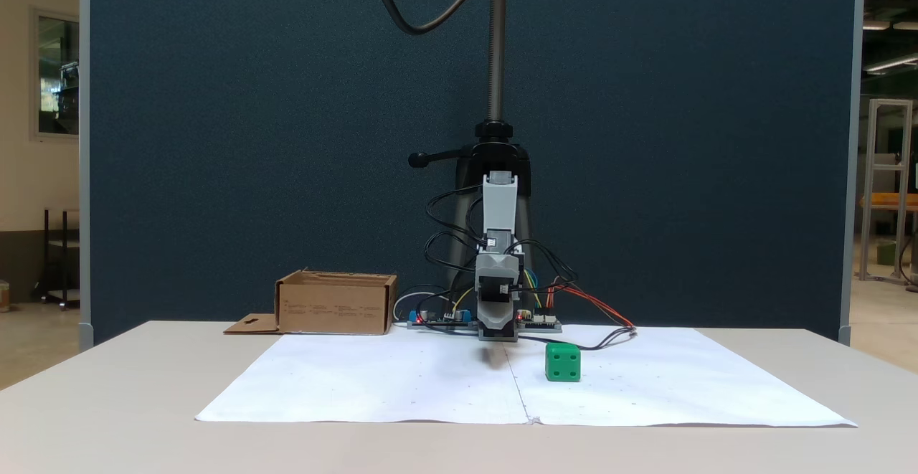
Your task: Grasp a green dice and put it in the bin.
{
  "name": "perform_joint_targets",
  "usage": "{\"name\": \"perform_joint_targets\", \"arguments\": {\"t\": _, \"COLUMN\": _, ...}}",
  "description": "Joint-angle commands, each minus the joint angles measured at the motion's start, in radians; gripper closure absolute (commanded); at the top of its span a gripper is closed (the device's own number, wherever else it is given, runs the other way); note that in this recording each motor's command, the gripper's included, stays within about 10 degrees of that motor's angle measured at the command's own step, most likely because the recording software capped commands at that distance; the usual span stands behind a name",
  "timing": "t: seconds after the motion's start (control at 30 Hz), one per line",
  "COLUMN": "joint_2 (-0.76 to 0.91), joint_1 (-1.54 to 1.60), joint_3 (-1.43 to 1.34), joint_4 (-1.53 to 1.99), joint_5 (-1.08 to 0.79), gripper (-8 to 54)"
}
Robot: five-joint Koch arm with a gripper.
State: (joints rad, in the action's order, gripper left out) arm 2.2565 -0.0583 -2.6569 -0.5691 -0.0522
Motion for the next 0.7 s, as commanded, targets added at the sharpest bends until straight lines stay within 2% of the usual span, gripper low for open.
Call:
{"name": "perform_joint_targets", "arguments": {"t": 0.0, "joint_2": 0.112, "joint_1": -0.003, "joint_3": -0.175, "joint_4": -0.175, "joint_5": -0.009, "gripper": 0.8}}
{"name": "perform_joint_targets", "arguments": {"t": 0.67, "joint_2": 0.112, "joint_1": 0.008, "joint_3": -0.175, "joint_4": -0.175, "joint_5": -0.020, "gripper": 0.8}}
